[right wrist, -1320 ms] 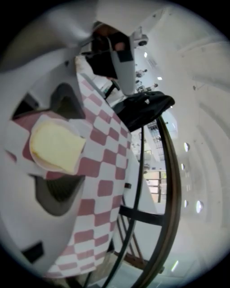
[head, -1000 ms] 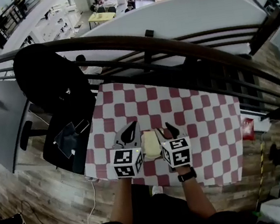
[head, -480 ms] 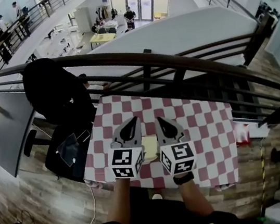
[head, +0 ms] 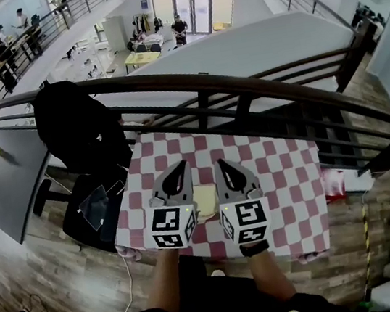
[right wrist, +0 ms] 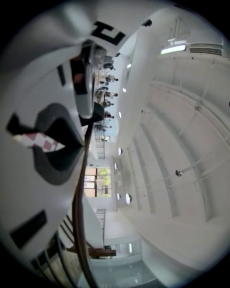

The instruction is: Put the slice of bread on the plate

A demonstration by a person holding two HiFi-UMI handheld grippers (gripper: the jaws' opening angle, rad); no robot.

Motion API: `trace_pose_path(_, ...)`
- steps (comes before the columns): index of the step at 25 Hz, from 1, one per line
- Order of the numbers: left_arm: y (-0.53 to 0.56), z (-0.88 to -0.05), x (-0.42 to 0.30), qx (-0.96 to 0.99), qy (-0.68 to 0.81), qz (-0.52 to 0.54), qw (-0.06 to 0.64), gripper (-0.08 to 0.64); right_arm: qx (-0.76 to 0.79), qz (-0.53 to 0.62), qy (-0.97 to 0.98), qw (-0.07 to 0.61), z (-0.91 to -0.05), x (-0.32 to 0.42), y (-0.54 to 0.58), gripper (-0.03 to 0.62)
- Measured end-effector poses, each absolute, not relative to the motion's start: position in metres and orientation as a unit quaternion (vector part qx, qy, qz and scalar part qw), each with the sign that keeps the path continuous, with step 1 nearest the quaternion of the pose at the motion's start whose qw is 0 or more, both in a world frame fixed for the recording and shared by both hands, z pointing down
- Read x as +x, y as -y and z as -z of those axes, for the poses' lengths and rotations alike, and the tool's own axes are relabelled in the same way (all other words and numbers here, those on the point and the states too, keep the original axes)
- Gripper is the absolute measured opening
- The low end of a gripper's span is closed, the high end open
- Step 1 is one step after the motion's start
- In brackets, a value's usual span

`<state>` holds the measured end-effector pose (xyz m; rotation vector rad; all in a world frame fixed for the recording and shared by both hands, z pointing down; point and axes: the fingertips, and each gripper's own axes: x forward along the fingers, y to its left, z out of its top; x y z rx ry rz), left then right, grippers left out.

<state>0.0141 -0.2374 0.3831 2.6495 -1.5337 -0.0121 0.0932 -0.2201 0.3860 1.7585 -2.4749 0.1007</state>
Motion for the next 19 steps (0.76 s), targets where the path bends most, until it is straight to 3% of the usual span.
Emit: trace_pose_path(19,0.257,-0.408,-0.005,0.855,0.514,0.003,0.063,0.017,0.572,-0.062,0.815,0.070,-0.418,0.080,0.244,0.015)
